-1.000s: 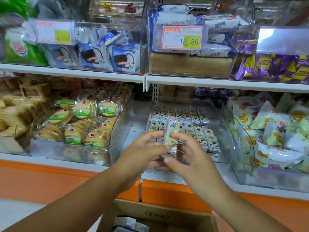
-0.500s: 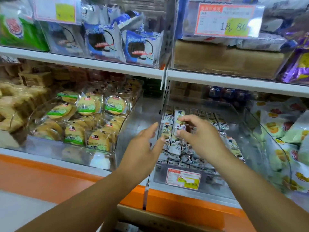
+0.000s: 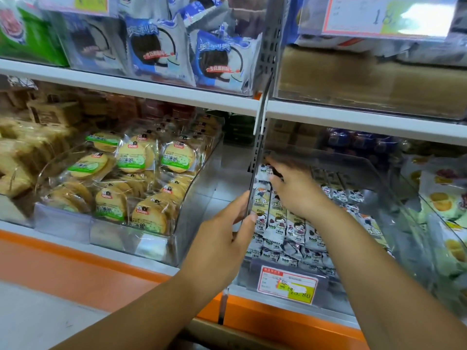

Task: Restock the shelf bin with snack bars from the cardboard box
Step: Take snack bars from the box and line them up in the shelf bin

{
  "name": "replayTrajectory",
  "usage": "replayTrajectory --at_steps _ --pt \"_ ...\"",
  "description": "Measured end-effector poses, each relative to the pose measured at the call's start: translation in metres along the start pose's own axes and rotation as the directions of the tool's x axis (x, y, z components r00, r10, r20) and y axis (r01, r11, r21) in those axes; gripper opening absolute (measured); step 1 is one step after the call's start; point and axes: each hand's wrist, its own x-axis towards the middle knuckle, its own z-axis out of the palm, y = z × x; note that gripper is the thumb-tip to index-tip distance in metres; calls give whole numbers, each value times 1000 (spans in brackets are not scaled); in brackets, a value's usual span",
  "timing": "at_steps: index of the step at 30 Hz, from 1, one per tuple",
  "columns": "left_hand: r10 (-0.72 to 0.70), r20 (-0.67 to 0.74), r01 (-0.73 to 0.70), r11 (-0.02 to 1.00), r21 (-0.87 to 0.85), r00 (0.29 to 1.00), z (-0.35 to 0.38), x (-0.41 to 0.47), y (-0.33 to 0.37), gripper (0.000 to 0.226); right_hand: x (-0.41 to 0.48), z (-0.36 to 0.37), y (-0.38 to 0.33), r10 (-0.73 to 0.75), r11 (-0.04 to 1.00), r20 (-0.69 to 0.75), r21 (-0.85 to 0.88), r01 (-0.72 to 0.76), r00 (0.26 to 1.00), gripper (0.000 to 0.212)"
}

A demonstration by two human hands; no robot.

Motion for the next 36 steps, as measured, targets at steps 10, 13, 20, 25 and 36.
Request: replayTrajectory --at_steps 10,13,20,25,36 --pt "-31 61 32 999 -25 998 -6 0 6 43 -4 -6 -3 4 1000 65 16 -5 998 57" --pt "-56 93 54 998 22 994 -14 -12 6 44 -21 -17 -14 2 998 -51 63 2 999 53" --pt "-111 53 98 973 210 992 -45 -81 -5 29 -126 -39 -43 -320 894 -364 188 406 875 34" --pt "-281 125 235 928 290 952 -31 -145 -65 22 -210 21 -28 -443 862 -20 266 432 896 26" --pt "-716 199 569 666 483 669 55 -230 -208 62 -262 245 50 195 955 616 59 -292 763 37"
